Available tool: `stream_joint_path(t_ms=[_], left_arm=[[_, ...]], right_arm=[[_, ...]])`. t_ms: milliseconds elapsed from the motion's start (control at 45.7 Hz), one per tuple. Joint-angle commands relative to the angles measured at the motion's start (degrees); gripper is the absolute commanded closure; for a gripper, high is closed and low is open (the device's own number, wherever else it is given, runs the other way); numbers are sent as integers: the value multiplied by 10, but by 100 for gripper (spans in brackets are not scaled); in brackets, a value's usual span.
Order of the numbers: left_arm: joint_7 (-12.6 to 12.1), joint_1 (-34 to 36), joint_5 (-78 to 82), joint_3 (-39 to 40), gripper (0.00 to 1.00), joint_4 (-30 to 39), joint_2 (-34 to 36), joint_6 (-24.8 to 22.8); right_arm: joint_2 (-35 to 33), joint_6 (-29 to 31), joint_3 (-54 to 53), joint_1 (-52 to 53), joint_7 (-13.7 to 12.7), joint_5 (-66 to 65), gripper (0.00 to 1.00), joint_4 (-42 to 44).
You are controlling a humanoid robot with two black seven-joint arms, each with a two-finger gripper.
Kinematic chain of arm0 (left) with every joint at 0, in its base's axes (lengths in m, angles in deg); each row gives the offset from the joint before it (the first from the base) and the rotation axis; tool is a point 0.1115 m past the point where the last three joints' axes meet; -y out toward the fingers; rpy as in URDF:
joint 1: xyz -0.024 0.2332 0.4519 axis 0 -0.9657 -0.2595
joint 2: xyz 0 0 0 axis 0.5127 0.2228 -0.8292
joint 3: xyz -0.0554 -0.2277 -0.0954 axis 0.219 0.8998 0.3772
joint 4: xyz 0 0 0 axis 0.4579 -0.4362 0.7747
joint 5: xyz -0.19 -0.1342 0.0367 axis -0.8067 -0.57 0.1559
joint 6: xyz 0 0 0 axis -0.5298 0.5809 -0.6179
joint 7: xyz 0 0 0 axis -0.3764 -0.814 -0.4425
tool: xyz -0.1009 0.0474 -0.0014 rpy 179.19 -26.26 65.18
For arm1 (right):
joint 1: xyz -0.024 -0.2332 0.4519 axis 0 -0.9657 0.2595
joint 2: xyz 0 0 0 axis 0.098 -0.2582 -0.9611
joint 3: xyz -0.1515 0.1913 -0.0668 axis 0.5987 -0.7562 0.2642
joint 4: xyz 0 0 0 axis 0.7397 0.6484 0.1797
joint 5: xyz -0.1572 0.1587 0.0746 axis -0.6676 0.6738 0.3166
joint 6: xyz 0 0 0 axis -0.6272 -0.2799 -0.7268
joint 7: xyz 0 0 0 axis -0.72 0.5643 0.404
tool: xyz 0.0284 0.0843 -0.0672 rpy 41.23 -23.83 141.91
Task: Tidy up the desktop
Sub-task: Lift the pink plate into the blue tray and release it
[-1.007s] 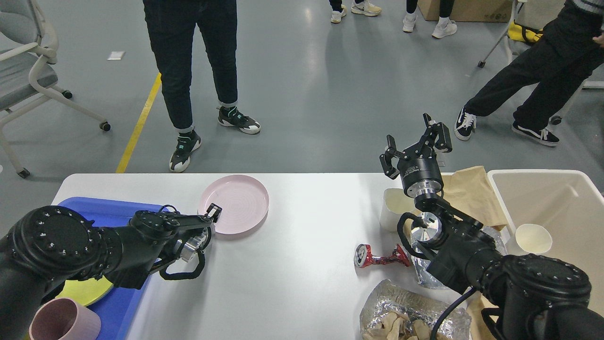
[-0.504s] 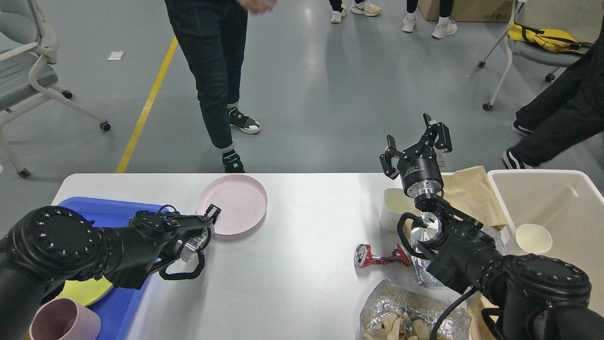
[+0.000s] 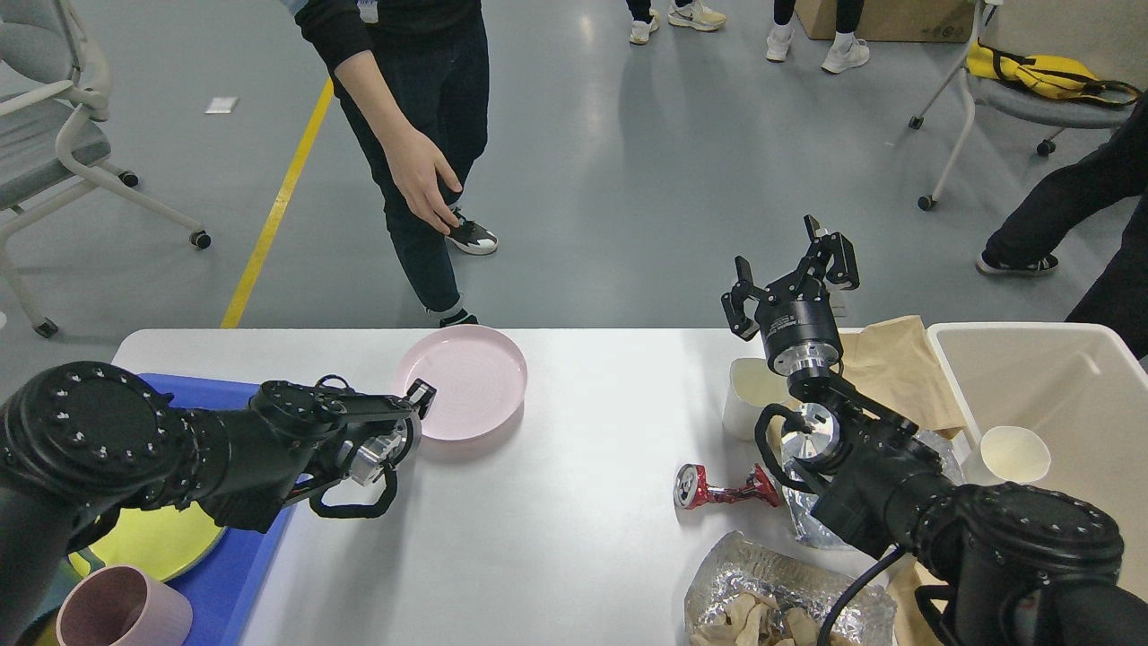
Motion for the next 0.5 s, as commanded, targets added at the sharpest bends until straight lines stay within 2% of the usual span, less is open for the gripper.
stream_joint_path(t_ms=[0,88,110,197,263,329,394,482], left_arm=[[0,78,38,-3,100,129,73,-10],[-6,136,84,-7,100,204,129,-36],[-30,166,110,-9,100,237,167,-71],[-90,220,137,-6,100,262,231,-179],[-124,264,142,-4,100,265,275,-289],[-138,306,144,-9,100,265,318,-392],[-142,345,150,-10,100,265,355,-468],[-146,370,169,-10,100,265,388,-507]], right_arm=[[0,0,0,0,0,0,0,0],[0,0,0,0,0,0,0,0],[0,0,0,0,0,0,0,0],[0,0,0,0,0,0,0,0],[0,0,0,0,0,0,0,0],[-1,0,0,0,0,0,0,0],[-1,0,0,0,0,0,0,0],[-1,0,0,0,0,0,0,0]])
